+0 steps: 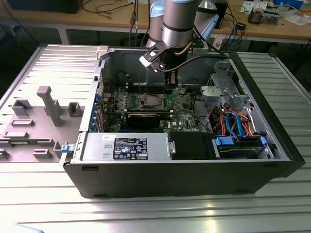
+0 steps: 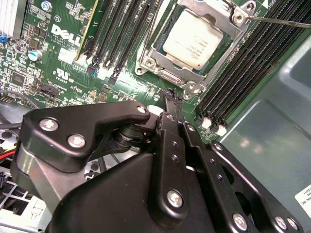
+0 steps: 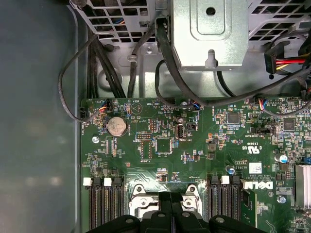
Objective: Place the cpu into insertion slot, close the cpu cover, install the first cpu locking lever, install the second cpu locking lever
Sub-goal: 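Close the cpu cover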
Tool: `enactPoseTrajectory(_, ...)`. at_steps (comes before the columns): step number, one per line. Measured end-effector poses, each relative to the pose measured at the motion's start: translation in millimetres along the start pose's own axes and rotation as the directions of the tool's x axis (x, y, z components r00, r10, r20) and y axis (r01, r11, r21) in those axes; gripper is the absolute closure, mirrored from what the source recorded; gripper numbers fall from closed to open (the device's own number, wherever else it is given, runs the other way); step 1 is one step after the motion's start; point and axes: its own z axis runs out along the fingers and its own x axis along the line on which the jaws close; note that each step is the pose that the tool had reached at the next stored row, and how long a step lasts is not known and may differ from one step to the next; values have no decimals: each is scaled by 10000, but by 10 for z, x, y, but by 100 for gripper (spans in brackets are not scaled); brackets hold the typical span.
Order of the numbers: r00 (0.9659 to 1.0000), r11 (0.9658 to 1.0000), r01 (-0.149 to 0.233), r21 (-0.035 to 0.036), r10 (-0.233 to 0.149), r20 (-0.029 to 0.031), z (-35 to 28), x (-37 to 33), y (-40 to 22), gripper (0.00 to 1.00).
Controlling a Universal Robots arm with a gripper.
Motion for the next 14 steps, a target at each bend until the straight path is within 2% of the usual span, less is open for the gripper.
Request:
enactPoseTrajectory(4,10000,10000,-1,1,1,-1,1,0,-15,89)
enactPoseTrajectory(6,10000,10000,0,1,0,-1,2,0,-42,89)
enactPoseTrajectory(9,10000,10000,-1,1,1,-1,8,-1,-116,89)
enactPoseTrajectory(14,10000,10000,0,1,0,-1,16,-1,-146,89)
